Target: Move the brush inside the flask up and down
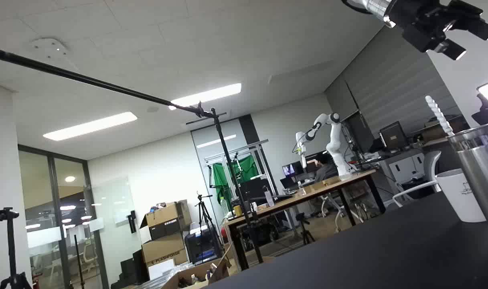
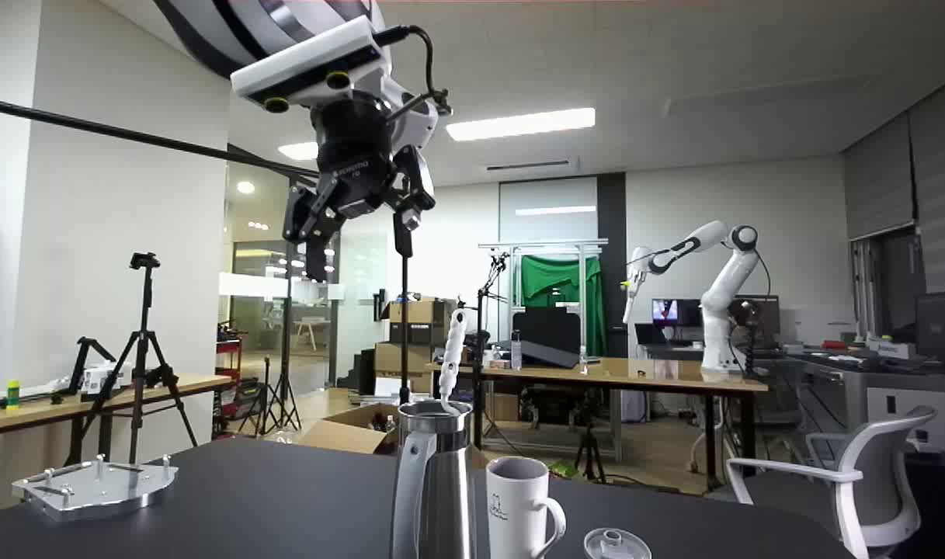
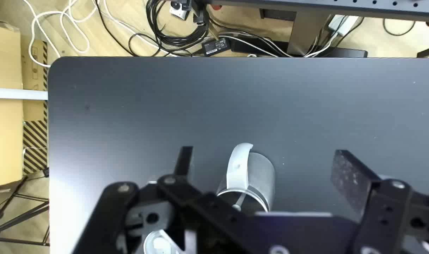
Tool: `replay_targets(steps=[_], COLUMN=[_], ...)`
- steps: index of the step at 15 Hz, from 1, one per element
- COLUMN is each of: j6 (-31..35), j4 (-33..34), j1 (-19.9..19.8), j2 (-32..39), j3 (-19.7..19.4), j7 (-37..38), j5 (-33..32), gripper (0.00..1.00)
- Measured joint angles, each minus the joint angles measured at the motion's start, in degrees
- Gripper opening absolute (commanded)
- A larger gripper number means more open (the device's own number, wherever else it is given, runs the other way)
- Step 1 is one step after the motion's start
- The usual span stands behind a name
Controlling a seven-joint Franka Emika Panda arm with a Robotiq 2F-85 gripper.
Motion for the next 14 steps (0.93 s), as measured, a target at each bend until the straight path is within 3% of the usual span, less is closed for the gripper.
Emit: replay_targets(steps=[14], j6=[2.1], j4=[0.3], j1=[-0.1], j2=[0.8], j3=[-0.6], j7=[0.4], j5=[0.0], gripper=[1.00])
